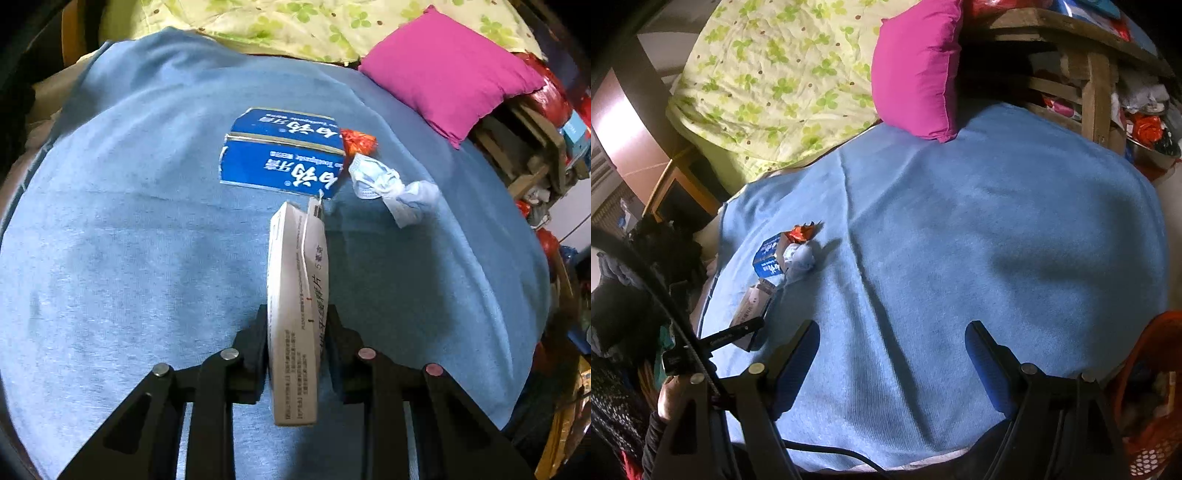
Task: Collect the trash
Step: 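Grasp the white medicine box by its end with the left gripper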
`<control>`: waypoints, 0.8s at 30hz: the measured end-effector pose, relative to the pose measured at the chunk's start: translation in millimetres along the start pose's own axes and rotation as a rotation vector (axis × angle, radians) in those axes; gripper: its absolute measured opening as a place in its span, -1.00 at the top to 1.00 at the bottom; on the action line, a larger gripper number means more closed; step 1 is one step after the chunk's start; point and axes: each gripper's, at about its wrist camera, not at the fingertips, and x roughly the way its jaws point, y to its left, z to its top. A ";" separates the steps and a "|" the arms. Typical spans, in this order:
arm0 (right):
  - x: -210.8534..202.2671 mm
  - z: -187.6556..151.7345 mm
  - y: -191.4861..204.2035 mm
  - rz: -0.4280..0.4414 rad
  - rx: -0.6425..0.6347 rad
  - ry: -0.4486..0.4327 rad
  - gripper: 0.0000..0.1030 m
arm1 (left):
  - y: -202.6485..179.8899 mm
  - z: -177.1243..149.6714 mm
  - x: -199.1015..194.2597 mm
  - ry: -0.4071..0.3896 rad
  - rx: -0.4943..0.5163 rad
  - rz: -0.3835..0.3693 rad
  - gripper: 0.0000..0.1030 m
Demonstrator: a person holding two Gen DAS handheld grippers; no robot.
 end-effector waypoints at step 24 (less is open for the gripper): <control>36.8 -2.6 38.1 -0.021 -0.115 0.059 -0.62 | 18.1 3.7 -12.1 -0.139 -0.118 -0.038 0.28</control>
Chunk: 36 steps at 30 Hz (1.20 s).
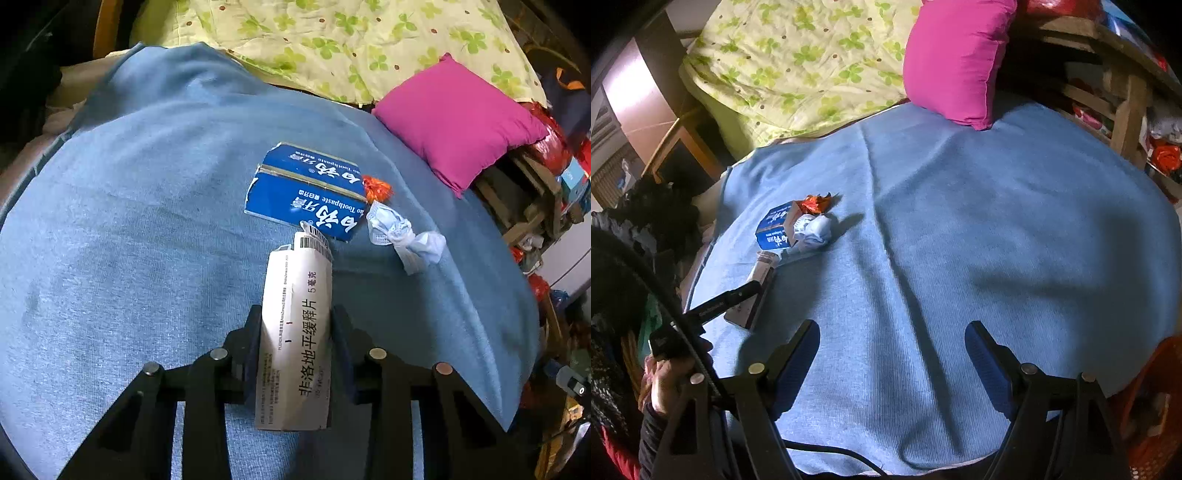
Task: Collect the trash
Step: 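Grasp the white medicine box by its end with the left gripper, then grasp the light-blue plastic bag with the right gripper while the left holds the box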
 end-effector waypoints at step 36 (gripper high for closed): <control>190.8 91.0 113.8 0.011 -0.355 0.143 0.27 | 14.7 -9.8 -8.3 -0.037 -0.039 0.026 0.46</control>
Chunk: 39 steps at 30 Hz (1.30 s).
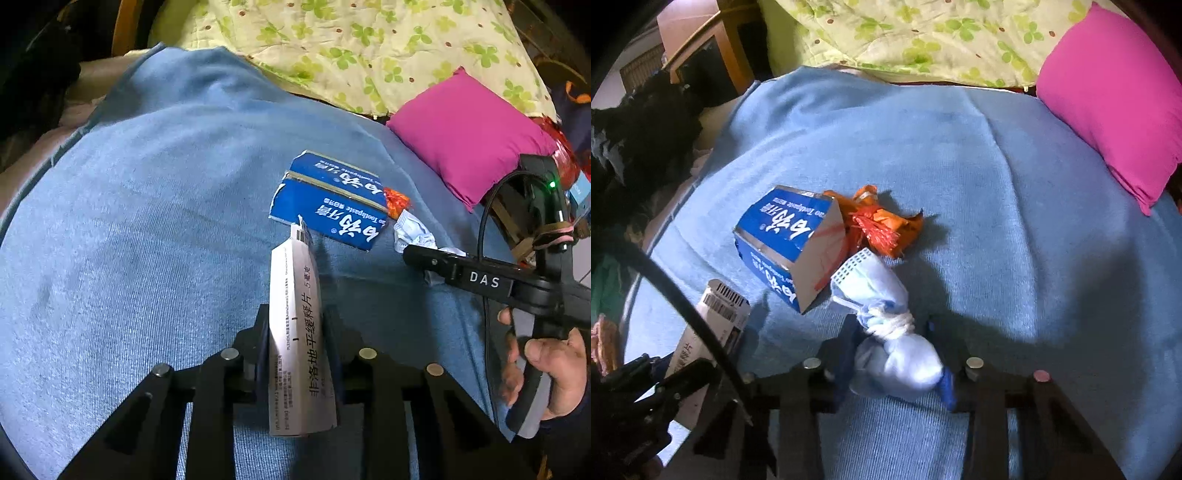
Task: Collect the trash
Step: 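Grasp the light-blue plastic bag with the right gripper while the left holds the box, then carry the white box and light-blue bag over the red basket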
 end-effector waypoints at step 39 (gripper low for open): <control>-173.8 -169.4 -114.7 0.016 0.313 -0.134 0.28 | -163.6 -69.0 -64.6 0.070 0.226 0.007 0.48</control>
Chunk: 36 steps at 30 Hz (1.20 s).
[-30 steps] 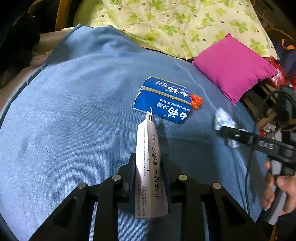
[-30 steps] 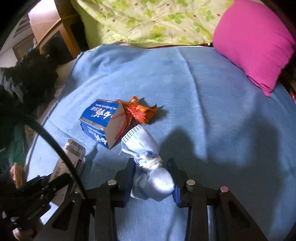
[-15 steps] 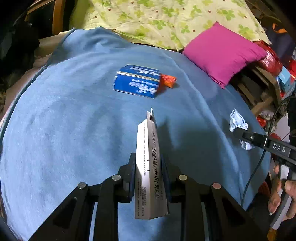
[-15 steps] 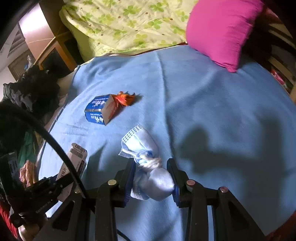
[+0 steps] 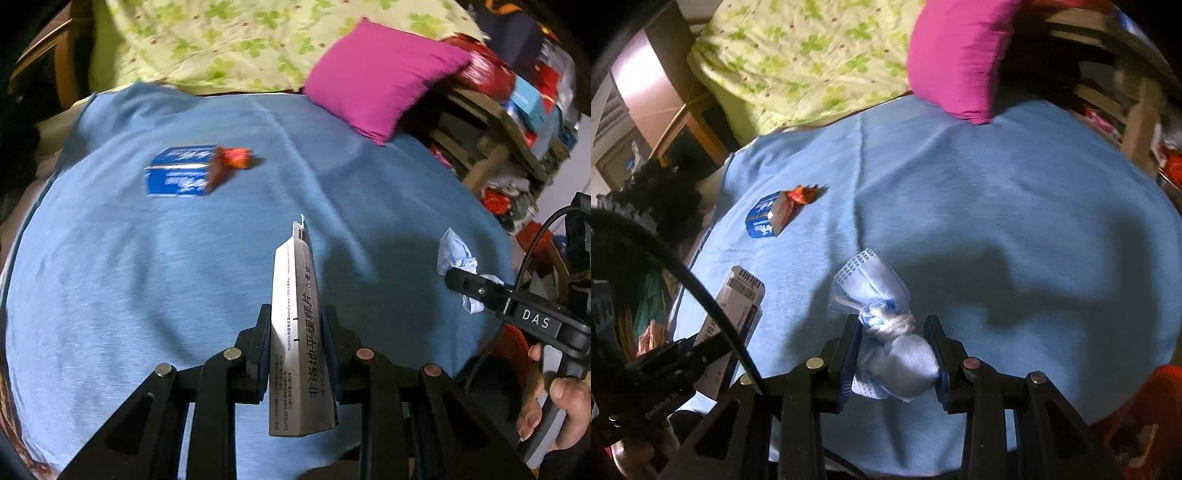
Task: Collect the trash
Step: 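Carry the white box and light-blue bag over the red basket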
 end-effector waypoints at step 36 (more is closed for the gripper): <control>-179.8 -133.5 -232.3 -0.328 0.405 -0.159 0.28 | -246.8 -42.2 -2.6 0.057 0.406 -0.219 0.48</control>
